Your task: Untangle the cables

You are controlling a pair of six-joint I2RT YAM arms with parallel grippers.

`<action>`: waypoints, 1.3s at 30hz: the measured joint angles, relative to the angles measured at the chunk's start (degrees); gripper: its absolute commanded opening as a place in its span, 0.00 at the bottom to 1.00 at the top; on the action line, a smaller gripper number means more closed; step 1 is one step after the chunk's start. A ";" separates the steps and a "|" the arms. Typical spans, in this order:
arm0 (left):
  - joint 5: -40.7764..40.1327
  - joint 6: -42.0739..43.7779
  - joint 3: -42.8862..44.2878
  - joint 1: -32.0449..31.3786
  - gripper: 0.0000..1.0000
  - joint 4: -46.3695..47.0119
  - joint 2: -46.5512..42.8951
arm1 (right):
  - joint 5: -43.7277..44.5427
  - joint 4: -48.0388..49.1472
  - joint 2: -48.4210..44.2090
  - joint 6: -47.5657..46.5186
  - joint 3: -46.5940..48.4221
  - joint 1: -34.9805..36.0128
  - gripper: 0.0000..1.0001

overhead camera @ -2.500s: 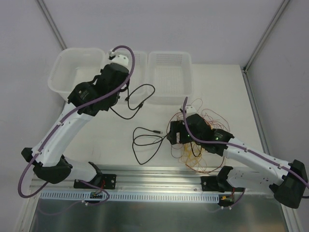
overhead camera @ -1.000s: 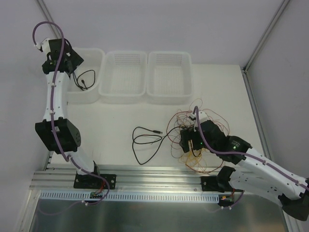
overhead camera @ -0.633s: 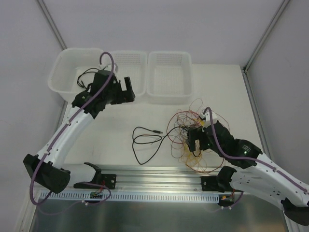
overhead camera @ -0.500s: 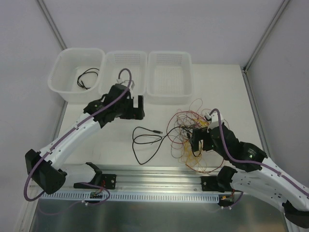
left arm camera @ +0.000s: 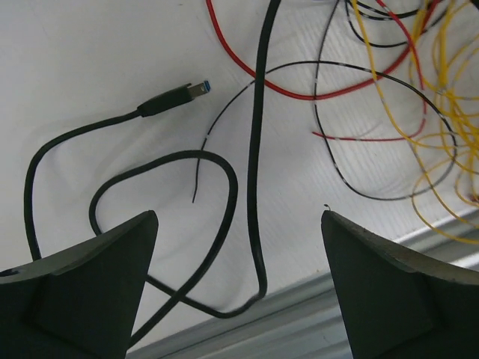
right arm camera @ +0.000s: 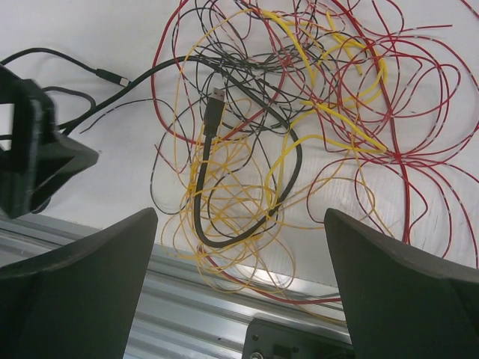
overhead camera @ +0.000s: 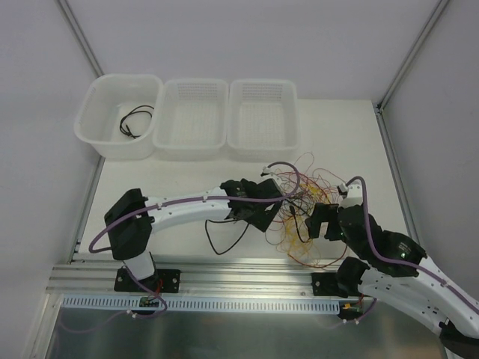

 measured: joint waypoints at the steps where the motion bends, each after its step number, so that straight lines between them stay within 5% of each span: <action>1: -1.27 -0.07 0.61 -0.37 0.88 -0.02 1.88 | 0.22 -0.37 -0.59 0.44 0.00 0.00 1.00; 8: -9.40 -1.92 2.47 -0.70 0.72 -0.46 8.31 | 0.85 -1.99 -1.95 1.86 0.00 0.00 1.00; 15: -12.00 -3.93 2.69 -0.98 0.17 -0.94 11.32 | 0.87 -0.72 -0.20 2.21 -0.04 0.00 1.00; 16: -12.07 -4.46 2.69 -1.09 0.02 -1.07 11.34 | 0.94 -0.39 0.28 2.34 -0.09 0.00 1.00; 17: -12.24 -4.70 2.62 -1.11 0.00 -1.11 11.28 | 1.05 0.00 0.76 2.47 -0.17 0.00 1.00; 25: -12.09 -6.03 -1.86 -1.44 0.00 -1.46 5.66 | 1.33 5.73 3.96 4.04 -4.17 -0.83 1.00; 39: -10.51 -8.15 -6.78 -1.42 0.00 -1.49 -12.48 | -12.07 21.22 27.69 2.03 -4.50 -7.08 0.98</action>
